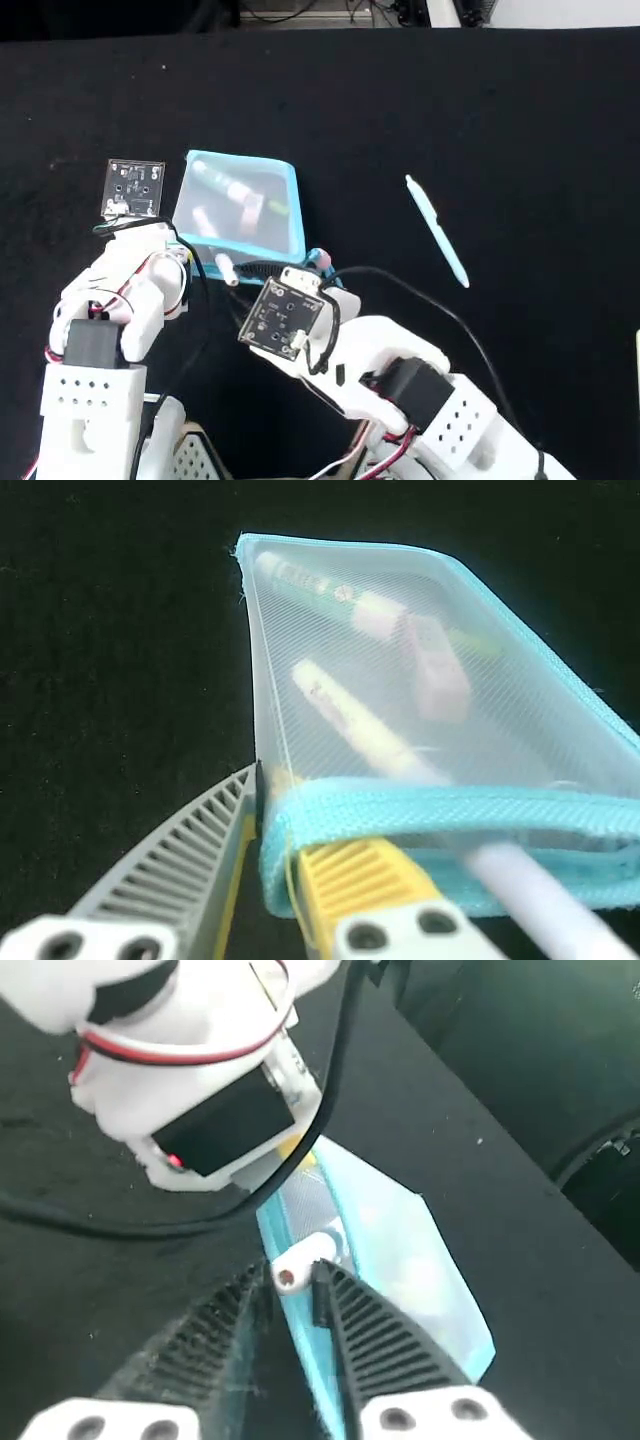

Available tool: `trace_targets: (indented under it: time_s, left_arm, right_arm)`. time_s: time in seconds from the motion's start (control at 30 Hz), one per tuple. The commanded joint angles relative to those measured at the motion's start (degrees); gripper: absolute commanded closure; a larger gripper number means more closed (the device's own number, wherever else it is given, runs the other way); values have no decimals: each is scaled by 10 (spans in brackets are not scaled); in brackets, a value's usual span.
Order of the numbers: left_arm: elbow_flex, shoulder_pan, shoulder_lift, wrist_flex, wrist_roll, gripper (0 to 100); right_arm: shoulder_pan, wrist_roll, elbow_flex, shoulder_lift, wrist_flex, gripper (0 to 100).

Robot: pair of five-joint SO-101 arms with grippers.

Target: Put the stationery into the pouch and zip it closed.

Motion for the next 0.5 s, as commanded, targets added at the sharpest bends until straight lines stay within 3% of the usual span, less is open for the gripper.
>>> trace_targets:
  time_s: [0.0,0.17,0.47]
  left_arm:
    - [-7,-8,-5,-11,1,970]
    - [-7,-8,-5,-11,1,970]
    - [-7,-8,-5,-11,1,970]
  right_arm:
    - [-5,4,-44,-11,48,732]
    - [25,8,-161,-11,158,743]
    - [374,4,-240,38,185,812]
